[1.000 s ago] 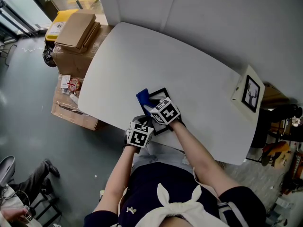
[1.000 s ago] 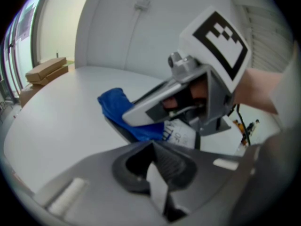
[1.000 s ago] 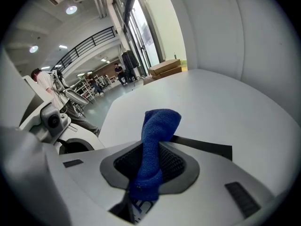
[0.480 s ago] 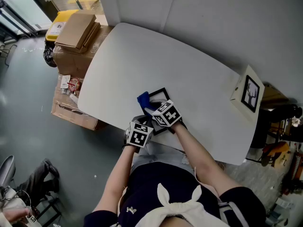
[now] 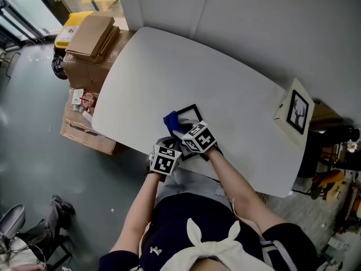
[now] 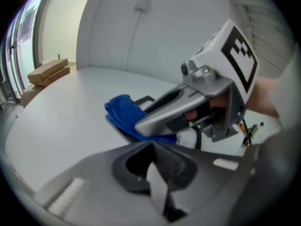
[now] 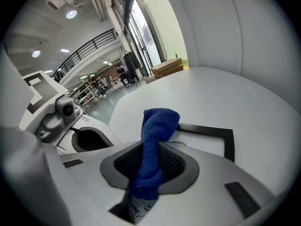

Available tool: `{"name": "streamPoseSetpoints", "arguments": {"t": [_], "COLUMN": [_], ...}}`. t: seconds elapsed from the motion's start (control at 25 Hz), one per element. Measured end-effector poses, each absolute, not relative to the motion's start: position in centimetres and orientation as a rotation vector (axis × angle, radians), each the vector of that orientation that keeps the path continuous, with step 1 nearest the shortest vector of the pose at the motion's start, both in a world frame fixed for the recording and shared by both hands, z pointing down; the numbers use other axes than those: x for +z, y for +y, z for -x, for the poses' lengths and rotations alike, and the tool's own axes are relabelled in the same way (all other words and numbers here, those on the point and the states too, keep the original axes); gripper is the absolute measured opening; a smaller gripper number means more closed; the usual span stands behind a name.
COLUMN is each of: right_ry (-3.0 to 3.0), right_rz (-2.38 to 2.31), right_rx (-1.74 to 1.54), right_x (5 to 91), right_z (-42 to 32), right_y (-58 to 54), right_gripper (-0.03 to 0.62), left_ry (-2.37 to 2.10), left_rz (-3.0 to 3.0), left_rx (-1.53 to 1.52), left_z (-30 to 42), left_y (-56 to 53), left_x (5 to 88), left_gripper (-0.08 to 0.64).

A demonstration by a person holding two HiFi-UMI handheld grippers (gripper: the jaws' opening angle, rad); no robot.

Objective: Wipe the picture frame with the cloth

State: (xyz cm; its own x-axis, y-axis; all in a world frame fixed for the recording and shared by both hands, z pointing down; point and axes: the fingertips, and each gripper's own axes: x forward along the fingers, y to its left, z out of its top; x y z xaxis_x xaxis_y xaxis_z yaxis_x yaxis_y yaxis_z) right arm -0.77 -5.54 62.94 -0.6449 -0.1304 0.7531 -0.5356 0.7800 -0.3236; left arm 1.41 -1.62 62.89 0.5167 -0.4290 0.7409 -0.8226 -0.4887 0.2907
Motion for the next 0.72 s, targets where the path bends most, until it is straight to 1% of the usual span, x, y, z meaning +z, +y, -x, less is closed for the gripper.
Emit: {"name": "streamPoseSetpoints", "arguments": {"t": [0.72], "right_ry": [-2.213], "right_rz": [-0.572], "right_rx": [0.648], "right_x": [62.98], "right_z": [-0.02], "right_y": [-6.37], "right_gripper": [0.084], "left_ry": [-1.018], "left_rz": [-2.111], "left_rx": [0.790], "left_z": [-1.33], "left_y": [-1.52], "left_x": [62.84], "left_gripper": [0.003]}}
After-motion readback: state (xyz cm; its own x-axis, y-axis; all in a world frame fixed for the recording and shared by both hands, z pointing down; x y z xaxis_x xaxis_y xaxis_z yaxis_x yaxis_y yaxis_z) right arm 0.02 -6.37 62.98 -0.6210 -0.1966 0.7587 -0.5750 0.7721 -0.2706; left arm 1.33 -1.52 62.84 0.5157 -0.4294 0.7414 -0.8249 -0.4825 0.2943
